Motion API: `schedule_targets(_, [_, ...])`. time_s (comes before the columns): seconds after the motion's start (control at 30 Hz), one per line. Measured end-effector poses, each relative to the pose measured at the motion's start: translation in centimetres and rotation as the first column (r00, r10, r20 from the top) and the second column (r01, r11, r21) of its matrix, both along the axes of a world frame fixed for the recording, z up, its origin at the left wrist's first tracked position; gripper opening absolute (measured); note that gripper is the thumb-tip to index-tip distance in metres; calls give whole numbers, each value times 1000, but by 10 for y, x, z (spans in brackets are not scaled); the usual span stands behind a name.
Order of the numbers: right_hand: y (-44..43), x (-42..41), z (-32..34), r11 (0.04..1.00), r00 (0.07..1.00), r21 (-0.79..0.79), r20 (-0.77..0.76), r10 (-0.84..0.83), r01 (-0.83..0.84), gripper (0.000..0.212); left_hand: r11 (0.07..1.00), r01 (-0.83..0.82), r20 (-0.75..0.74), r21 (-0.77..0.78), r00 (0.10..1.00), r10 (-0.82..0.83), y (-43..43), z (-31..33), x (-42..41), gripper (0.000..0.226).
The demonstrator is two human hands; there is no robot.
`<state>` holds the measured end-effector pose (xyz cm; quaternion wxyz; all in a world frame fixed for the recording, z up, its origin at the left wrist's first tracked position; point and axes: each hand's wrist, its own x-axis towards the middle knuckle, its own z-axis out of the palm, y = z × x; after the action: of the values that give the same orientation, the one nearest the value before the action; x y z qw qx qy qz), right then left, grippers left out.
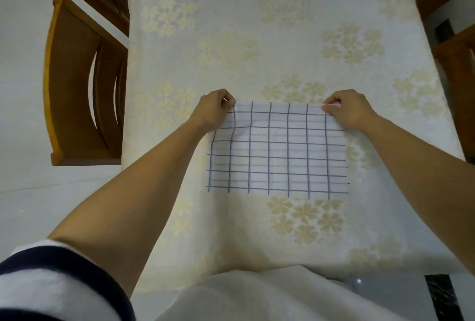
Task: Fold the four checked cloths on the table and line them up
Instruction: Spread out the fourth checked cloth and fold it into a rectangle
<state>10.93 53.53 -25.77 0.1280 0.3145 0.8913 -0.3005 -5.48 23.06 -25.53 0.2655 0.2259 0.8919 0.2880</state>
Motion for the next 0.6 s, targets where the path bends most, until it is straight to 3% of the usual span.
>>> schedule_targets(0.27, [-4, -19, -12, 991, 980, 25, -155, -125, 130, 15, 976, -217, -36, -5, 976, 217, -24, -20, -8, 8])
schedule_targets(0.43, [-2, -17, -23, 967, 975, 154, -127, -182, 201, 7, 980, -191, -124, -55, 975, 183, -30, -25, -5, 12])
schedule_targets(0.53, [-15, -13, -22, 903, 968, 353, -144, -206, 244, 34, 960, -164, -489, -226, 872, 34, -30, -27, 6, 31])
schedule_targets(0.6, [-41, -10, -18, 881, 977, 451, -208, -51, 143, 48, 978, -63, -620, -198, 781, -75, -17, -25, 28, 48])
